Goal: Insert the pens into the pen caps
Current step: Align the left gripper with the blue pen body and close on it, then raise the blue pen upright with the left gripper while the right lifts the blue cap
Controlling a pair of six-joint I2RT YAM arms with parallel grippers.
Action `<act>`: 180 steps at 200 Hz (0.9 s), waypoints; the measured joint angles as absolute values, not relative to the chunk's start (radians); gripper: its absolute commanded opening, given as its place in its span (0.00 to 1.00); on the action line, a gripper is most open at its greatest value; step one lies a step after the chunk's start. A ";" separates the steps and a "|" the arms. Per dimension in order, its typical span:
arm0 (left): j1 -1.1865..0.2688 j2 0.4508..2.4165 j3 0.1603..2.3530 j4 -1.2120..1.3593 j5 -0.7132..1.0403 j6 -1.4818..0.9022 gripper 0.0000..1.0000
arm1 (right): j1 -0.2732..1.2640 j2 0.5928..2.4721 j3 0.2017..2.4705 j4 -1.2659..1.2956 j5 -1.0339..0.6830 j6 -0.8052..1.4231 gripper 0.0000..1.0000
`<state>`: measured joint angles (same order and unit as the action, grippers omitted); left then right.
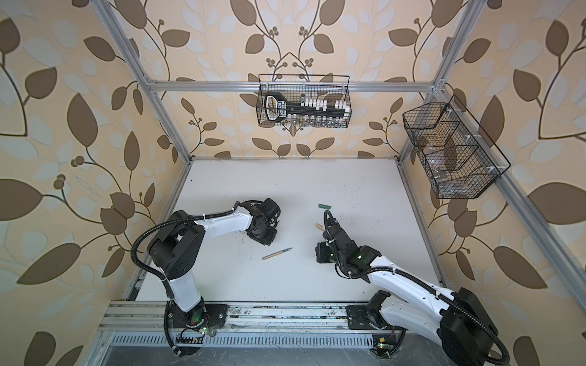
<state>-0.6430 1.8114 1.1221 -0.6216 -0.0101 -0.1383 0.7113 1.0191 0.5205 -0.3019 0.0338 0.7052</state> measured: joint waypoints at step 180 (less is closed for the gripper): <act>-0.651 1.229 0.885 -0.242 0.060 -0.149 0.00 | 0.608 1.021 0.705 -0.124 -0.027 0.501 0.04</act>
<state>-0.6514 1.2289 0.8852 -0.2424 0.0597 -0.1493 0.6079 1.0210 0.7052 -0.1242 -0.0269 0.5011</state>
